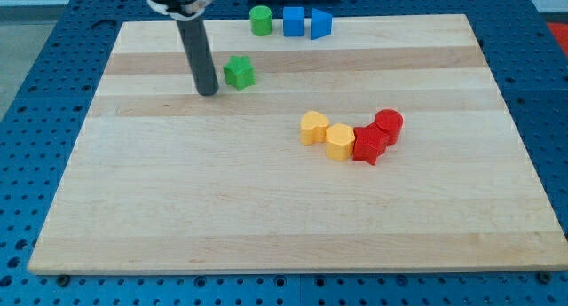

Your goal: Slide the green star into the green circle

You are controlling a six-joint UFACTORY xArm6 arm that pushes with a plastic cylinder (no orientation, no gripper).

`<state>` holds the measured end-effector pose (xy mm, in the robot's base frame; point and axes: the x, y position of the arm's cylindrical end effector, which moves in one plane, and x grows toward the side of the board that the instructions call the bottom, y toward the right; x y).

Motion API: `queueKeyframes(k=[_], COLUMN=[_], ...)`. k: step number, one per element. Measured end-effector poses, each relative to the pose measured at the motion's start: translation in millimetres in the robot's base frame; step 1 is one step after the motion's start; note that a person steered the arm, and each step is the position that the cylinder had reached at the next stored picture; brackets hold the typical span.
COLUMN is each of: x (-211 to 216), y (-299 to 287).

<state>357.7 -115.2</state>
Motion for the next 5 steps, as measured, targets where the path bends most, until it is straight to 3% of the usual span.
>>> queueKeyframes(k=[1,3,4,5], x=[-19,-71,-77,-52], y=[54,73,83,90])
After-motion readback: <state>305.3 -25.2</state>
